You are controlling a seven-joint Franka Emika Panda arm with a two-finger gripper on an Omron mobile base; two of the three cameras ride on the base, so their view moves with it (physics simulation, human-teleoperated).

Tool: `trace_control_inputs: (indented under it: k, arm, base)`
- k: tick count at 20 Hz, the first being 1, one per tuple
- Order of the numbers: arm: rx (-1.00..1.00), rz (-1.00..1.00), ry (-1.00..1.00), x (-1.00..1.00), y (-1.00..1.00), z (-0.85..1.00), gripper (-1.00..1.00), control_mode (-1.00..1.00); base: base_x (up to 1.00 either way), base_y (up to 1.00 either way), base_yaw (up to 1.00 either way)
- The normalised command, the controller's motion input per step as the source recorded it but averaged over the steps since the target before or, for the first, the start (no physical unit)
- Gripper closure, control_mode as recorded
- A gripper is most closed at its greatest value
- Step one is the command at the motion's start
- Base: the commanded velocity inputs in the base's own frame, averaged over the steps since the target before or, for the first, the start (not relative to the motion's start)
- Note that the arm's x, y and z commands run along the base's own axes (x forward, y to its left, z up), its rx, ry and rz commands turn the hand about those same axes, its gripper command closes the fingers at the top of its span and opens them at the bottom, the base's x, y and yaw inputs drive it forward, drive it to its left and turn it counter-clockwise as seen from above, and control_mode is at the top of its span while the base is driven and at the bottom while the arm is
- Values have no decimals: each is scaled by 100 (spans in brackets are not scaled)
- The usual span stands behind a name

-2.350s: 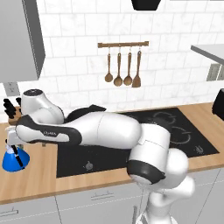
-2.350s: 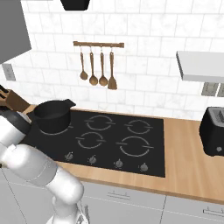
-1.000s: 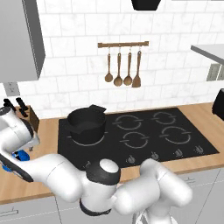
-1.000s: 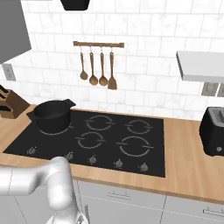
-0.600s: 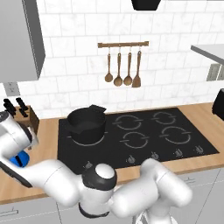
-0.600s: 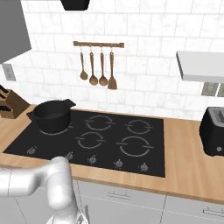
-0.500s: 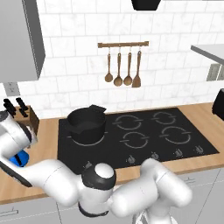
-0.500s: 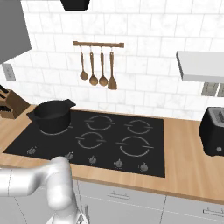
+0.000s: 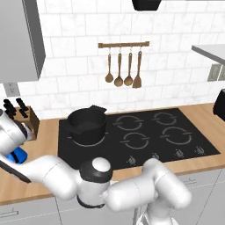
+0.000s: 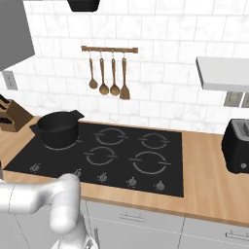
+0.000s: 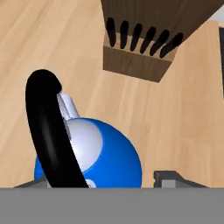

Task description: Pick the kettle from the counter and place it on a stove burner. Then turn the burner on.

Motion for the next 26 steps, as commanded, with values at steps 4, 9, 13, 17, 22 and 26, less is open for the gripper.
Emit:
trace_control_inputs:
  k: [4,9,13,17,22,26]
  arm:
    - [-10,-5,-25,-47,-21,-29,100,-100]
    - [-13,-11,-45,-68,-20,-12,100,-100]
    - [-7,-8,-49,-90,-28,0,100,-100]
    - [0,-5,-43,-96,-35,24,100,-100]
    - [8,-3,-34,-100,-71,70,100,-100]
    - [34,-1,-26,-100,-98,82,100,-100]
  base:
    - [0,0,0]
    - [0,0,0]
    - [0,0,0]
    - [0,0,0]
    - [0,0,0]
    - [0,0,0]
